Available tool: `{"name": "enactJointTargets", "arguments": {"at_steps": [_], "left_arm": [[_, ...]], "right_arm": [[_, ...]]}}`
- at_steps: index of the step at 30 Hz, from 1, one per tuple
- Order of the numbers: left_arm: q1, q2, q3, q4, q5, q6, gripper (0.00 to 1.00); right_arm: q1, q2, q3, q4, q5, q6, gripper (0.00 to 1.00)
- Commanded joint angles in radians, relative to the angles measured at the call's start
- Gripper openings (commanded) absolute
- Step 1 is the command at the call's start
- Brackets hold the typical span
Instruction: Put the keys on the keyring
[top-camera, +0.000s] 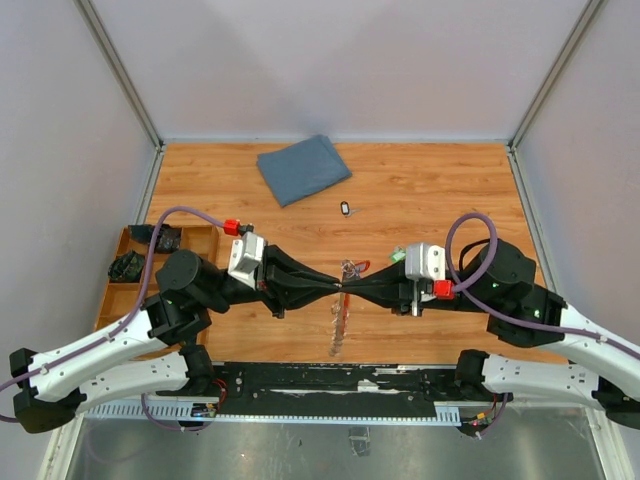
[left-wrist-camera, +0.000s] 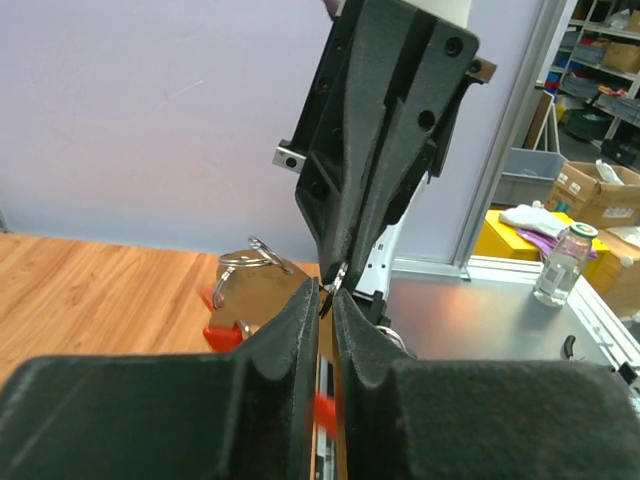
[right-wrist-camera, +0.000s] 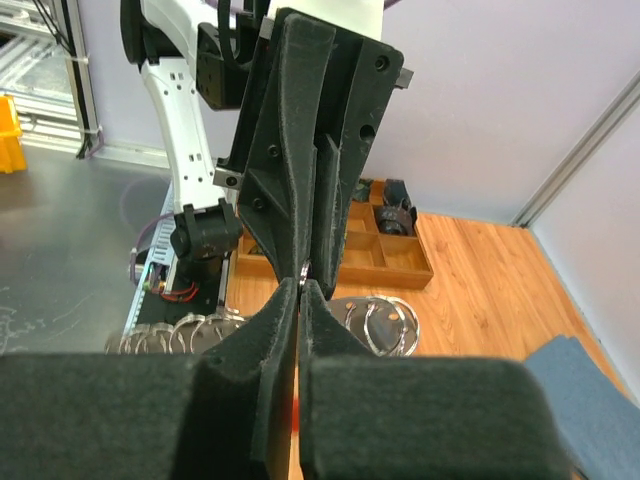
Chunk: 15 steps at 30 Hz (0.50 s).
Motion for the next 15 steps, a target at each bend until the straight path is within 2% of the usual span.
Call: {"name": "enactJointTargets", "arguments": {"at_steps": [1,5,15], "left_arm": [[-0.007,-0.008,0.053,-0.023,-0.025,0.020,0.19],[-0.007,-0.002,0.073,-0.093,-0.047,0.065,0.28],[-0.006,0.055,0.121,-0.237,-0.067,0.142,0.28]], "right_arm": [[-0.012,0.035,0.111,-0.170,0.038,-0.040,0.00],[-0.012,0.076,0.220,-0.344,0.069,-0.078,0.00],[-0.012,0.186,0.424,-0.668,0.140,-0.149,0.00]]}}
